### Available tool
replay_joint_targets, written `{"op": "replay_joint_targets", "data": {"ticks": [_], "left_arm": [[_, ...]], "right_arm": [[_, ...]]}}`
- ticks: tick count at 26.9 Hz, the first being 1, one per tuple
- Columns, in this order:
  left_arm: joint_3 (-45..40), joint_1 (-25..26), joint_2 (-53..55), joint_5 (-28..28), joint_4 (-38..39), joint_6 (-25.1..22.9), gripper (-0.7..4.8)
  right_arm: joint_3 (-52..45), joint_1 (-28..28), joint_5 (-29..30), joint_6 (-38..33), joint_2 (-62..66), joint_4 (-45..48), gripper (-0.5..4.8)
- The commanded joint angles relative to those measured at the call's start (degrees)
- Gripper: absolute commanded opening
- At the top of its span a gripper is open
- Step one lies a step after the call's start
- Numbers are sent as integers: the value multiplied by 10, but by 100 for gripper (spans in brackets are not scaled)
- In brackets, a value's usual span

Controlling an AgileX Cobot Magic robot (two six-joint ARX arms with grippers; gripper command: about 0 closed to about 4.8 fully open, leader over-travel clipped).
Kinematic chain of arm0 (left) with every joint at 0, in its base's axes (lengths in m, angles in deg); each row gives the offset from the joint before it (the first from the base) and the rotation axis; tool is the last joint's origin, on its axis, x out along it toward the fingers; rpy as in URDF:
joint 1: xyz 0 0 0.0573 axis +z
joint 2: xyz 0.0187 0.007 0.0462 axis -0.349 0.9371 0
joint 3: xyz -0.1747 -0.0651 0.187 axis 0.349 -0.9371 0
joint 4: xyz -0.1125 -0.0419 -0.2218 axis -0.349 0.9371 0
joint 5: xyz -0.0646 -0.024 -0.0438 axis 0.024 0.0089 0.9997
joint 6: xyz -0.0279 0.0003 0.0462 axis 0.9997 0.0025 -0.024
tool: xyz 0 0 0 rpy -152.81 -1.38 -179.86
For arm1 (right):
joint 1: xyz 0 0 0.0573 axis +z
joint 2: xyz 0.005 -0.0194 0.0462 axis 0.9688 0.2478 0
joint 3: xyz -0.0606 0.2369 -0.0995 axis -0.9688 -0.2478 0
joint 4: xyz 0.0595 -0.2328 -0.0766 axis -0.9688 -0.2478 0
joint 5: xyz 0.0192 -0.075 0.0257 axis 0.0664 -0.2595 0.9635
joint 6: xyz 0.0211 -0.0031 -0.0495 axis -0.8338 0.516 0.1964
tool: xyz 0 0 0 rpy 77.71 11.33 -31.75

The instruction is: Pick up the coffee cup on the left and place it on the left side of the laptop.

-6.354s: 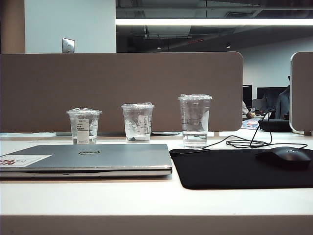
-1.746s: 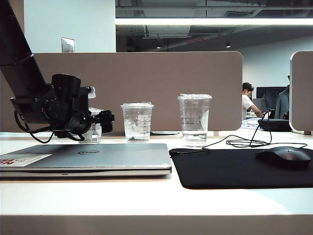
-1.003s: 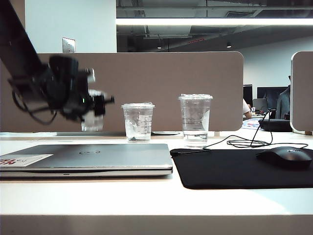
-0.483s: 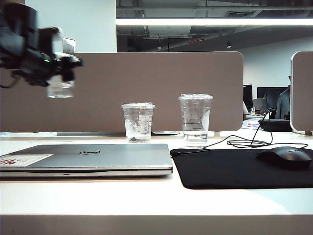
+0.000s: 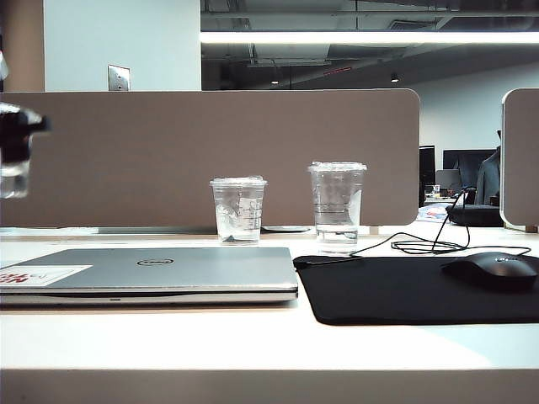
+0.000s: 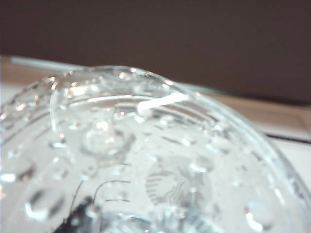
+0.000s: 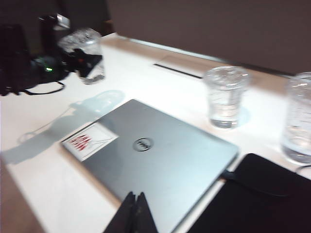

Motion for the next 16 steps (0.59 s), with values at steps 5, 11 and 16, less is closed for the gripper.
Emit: {"op": "replay_joint_targets", "data": {"ticks": [5,11,16], "left_arm": [[-54,0,-2,8,-54,-5,214],[-75,8,10,4,-69,-7,214],[-76,15,33,7,-92,-7,214]], "right_arm": [[4,0,76,2,-1,-42,-4],[4,1,109,28,-1,-48,-4],[4,1,121,42,-1,-50,-4]]}}
